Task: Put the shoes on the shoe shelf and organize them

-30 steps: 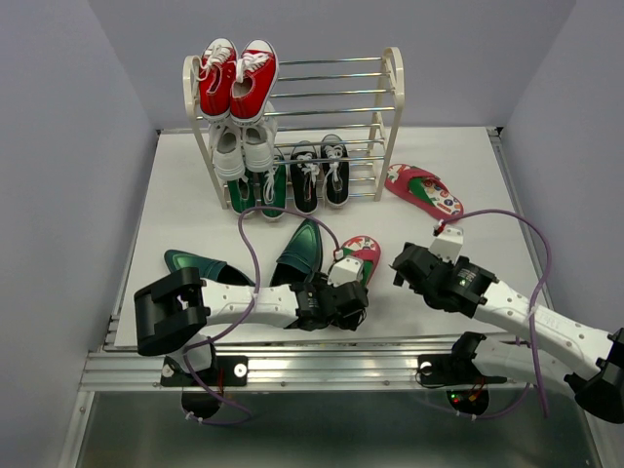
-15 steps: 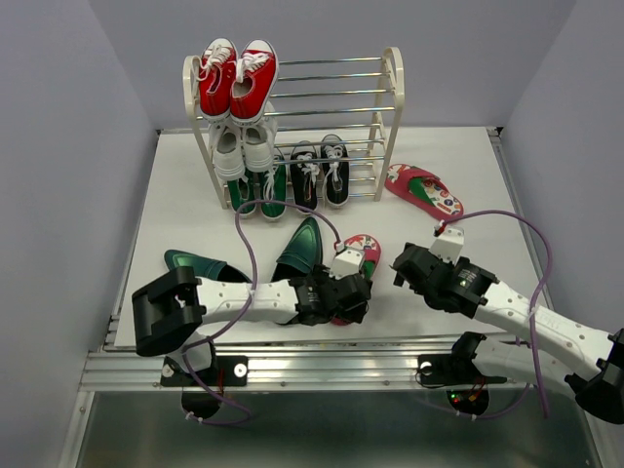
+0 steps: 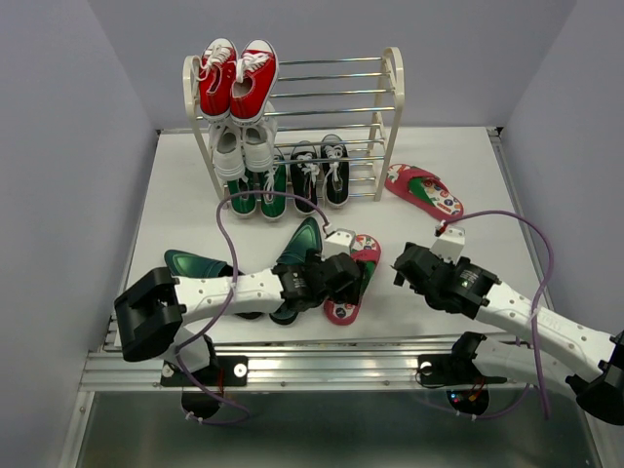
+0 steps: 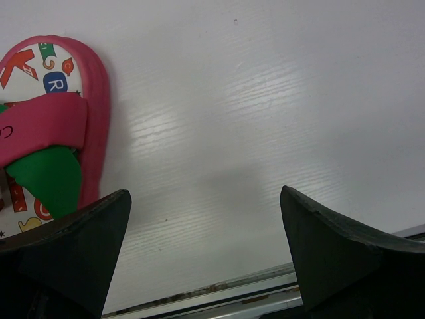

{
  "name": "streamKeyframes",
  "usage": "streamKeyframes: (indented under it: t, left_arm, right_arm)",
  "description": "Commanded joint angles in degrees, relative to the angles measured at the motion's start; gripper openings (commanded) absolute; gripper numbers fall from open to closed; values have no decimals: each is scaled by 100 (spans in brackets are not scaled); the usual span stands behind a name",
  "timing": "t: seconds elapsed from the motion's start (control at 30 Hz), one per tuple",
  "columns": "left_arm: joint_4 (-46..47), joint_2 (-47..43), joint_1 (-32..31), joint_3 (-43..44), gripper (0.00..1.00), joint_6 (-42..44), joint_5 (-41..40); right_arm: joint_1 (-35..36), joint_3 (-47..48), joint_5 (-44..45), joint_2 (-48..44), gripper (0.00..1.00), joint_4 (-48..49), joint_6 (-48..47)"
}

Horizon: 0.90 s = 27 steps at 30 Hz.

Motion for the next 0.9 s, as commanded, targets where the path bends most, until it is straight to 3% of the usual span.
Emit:
streamKeyframes:
  t: [0.0, 0.07, 0.1, 0.2, 0.4, 0.6, 0.87]
  left_arm:
    - [499, 36, 421, -32, 95, 298, 79]
    - [614, 115, 500, 11, 92, 387, 97]
    - [623, 168, 526, 46, 83, 439, 89]
    - [623, 353, 614, 134, 69, 510, 167]
    - [694, 292, 615, -128, 69, 484, 510]
    - [632, 300, 641, -384, 68, 229, 150]
    - [746, 582, 702, -76, 54, 229, 27]
  right_arm:
    - [-36, 112, 185, -109, 100, 177, 14]
    - [-36, 129, 203, -109, 100, 177, 14]
    - [-36, 147, 229, -101, 100, 177, 5]
    - [-36, 199, 256, -92, 100, 169, -21]
    - [-36, 226, 265, -109, 100, 177, -39]
    - [-36, 226, 282, -101, 100, 177, -39]
    - [-36, 270, 247, -48, 100, 177, -39]
